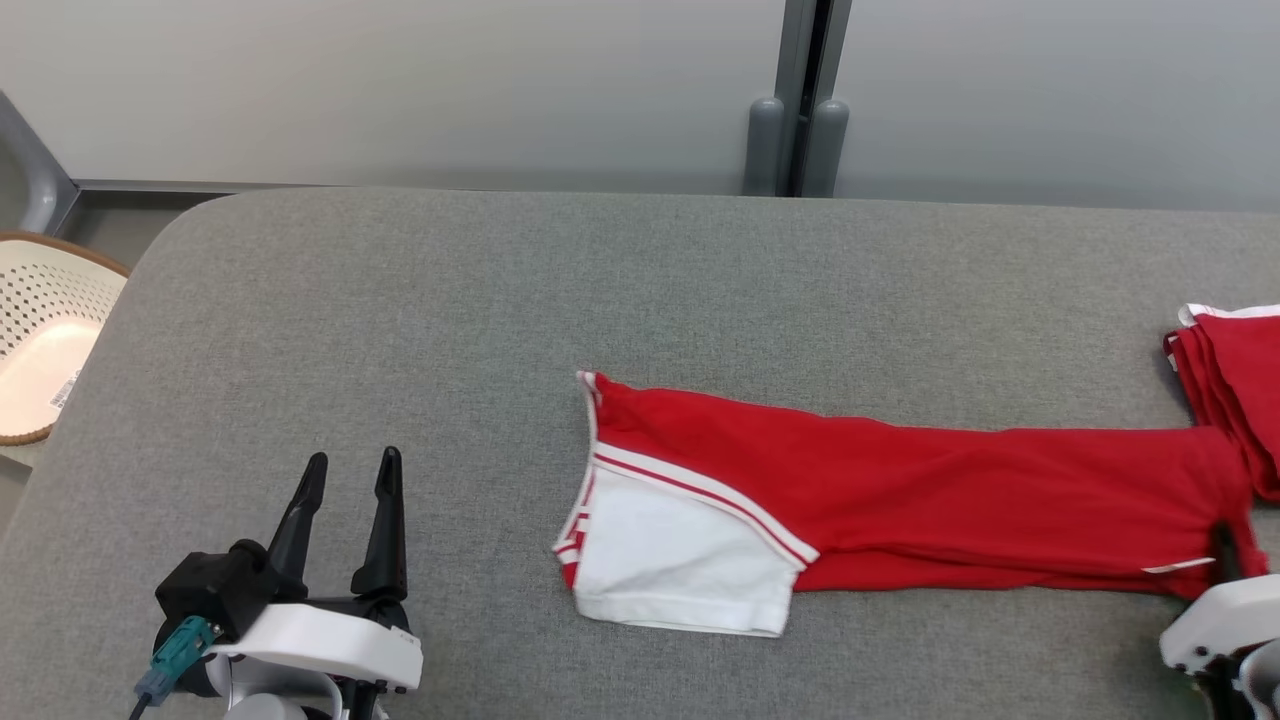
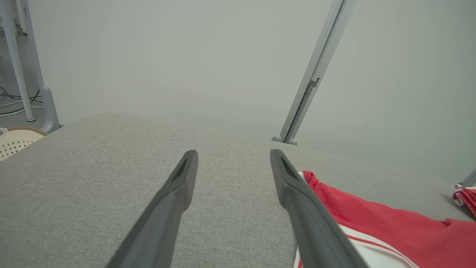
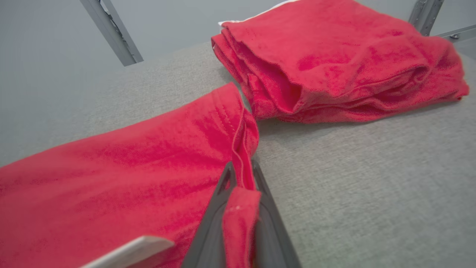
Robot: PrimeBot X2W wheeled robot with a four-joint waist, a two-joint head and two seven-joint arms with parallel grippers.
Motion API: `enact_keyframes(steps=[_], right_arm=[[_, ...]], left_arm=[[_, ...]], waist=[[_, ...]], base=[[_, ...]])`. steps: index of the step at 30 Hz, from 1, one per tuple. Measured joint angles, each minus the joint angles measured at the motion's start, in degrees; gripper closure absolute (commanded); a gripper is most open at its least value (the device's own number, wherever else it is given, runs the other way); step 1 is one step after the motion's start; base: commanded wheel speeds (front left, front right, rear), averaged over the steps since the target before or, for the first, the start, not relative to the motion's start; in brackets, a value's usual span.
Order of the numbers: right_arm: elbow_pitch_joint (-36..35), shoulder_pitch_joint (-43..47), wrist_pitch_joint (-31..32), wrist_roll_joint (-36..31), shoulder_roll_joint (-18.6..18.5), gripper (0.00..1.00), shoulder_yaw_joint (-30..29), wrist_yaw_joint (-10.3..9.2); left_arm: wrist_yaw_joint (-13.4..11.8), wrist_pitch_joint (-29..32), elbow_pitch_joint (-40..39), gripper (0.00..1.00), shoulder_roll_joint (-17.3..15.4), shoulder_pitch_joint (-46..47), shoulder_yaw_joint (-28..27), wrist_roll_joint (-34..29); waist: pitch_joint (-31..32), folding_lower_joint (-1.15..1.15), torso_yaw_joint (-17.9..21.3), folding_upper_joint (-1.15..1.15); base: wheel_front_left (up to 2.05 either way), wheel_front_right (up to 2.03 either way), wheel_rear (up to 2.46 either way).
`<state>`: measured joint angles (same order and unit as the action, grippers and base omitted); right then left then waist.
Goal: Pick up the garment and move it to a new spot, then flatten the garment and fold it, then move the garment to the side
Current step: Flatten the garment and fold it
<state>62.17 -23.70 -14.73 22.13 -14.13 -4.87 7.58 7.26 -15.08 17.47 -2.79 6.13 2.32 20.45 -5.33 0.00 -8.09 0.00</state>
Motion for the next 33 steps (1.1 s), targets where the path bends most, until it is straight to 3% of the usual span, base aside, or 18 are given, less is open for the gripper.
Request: enact_keyframes(steps=[4, 14, 26, 33], right_arm=[[-2.6, 1.4, -0.2, -1.3, -3.0, 1.0, -3.2, -0.01], [-19.1, 6.1, -0.3, 1.9, 0.6, 1.0, 1.1, -0.03], [-35.1, 8.6, 3.7, 5.3, 8.5, 1.0, 16.2, -0.08], [-35.9, 8.4, 6.0, 7.2, 11.1, 1.0, 26.9, -0.08]], left_arm=[[0.0, 0.0, 0.2, 0.0, 0.0, -0.2, 0.2, 0.1], [-0.1, 0.0, 0.6, 0.0, 0.0, -2.1, 0.0, 0.8], [-0.3, 0.0, 1.1, 0.0, 0.0, -3.3, -0.4, 0.6], [-0.2, 0.0, 1.3, 0.0, 0.0, -3.4, 0.5, 0.7]], waist=[[1.2, 0.0, 0.2, 0.0], [3.9, 0.0, 1.2, 0.0], [6.7, 0.0, -0.2, 0.0], [7.0, 0.0, -2.5, 0.0]], base=[[0.0, 0.0, 0.0], [0.0, 0.0, 0.0], [0.0, 0.0, 0.0], [0.0, 0.0, 0.0]])
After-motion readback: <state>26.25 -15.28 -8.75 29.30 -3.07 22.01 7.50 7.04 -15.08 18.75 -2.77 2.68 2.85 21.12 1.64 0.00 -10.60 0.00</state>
